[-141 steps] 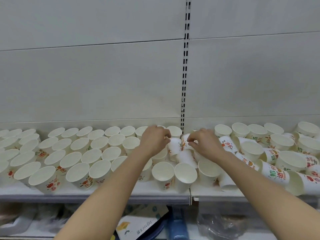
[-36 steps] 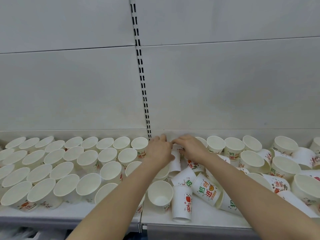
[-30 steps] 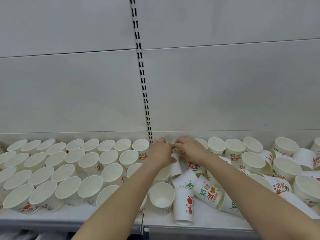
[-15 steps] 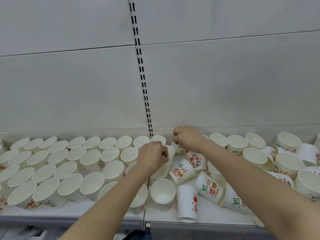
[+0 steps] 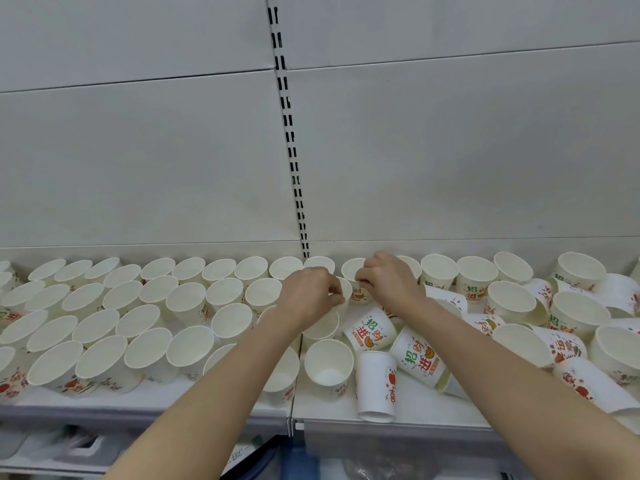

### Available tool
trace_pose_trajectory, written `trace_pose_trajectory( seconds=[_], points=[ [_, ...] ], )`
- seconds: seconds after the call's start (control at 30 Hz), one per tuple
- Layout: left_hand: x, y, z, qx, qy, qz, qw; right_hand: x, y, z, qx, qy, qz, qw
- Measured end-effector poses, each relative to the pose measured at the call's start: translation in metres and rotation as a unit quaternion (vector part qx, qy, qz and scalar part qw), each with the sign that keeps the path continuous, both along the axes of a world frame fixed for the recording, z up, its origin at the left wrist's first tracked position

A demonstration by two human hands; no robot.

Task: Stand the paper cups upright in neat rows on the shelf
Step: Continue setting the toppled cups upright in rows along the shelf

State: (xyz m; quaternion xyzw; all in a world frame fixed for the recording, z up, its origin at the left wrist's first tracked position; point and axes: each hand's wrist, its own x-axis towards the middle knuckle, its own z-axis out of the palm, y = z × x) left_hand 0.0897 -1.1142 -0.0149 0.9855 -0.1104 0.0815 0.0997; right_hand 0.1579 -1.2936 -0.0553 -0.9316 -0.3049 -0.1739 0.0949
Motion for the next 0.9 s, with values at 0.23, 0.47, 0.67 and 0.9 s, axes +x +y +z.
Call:
trace_pose_trajectory(
  seconds=[0.23,0.47,0.67,0.9],
  points=[
    [-0.016,-0.026,0.003,-0.001,0.027,-0.14,0.99,-0.013,-0.012,0.01,0.069,-0.018,-0.017,0.997],
    [-0.008,-0.055,0.002,0.087,0.169,-0.179,0.965,-0.057,-0.056,0.013,0.116,-0.054,-0.045,0.991],
    [-0.003,-0.059,0.005,0.074,0.147,-0.151,0.975,-0.098,-0.083,0.005,0.115,-0.028,-0.043,0.992],
    [-0.034,-0.037,-0.003,-0.005,0.043,-0.072,0.996,-0.118,-0.08,-0.002,0.132,-0.073,-0.022,0.988]
  ],
)
